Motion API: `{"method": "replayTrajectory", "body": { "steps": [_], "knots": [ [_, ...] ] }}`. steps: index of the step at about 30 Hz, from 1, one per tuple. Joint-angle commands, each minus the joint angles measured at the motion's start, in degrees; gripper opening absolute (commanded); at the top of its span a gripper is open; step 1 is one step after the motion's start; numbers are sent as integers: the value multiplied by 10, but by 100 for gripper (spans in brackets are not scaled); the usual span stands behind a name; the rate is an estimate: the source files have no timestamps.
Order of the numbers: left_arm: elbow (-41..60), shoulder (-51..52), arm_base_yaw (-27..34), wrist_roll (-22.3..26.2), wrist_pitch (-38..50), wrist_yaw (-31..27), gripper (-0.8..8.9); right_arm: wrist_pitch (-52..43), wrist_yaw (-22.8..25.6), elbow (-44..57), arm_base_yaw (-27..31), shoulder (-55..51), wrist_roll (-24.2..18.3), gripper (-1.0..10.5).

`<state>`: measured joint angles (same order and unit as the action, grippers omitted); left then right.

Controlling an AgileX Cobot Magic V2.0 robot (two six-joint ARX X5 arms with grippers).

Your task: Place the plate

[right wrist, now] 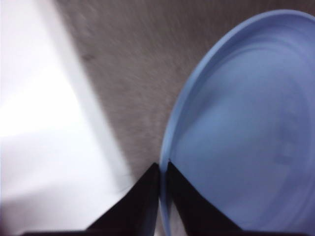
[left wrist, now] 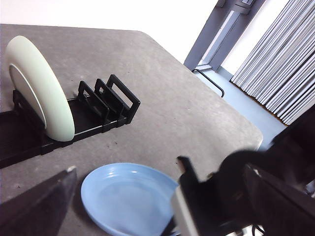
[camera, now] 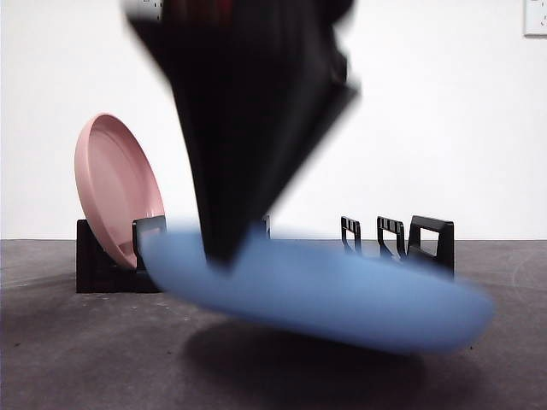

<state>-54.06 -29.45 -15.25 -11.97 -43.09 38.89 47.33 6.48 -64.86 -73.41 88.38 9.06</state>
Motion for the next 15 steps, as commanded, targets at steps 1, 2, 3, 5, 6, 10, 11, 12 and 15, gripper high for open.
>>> {"method": "replayTrajectory", "body": {
  "steps": [1, 2, 3, 5, 6, 10, 11, 12, 15],
  "knots": [
    [-10, -1, -2, 8, 7, -3, 563, -56, 23, 21, -10, 20, -9, 11],
    [-10, -1, -2, 8, 7, -3, 562, -68, 33, 27, -11, 24, -12, 11],
    [-10, -1, -2, 8, 7, -3, 562, -78, 45, 31, -13, 30, -17, 11],
    [-10, -1, -2, 8, 7, -3, 562, -87, 62, 34, -14, 44, -27, 11],
    [-10, -1, -2, 8, 8, -3, 563, -91, 65, 34, -14, 52, -33, 11],
    [-10, -1, -2, 8, 9, -3, 562, -130, 65, 34, -18, 83, -50, 11],
    [-10, -1, -2, 8, 9, -3, 562, -138, 65, 34, -20, 89, -51, 11],
    [-10, -1, -2, 8, 9, -3, 563, -143, 65, 34, -23, 96, -51, 11],
    [-10, -1, -2, 8, 9, -3, 563, -143, 65, 34, -31, 105, -52, 11]
  ]
}}
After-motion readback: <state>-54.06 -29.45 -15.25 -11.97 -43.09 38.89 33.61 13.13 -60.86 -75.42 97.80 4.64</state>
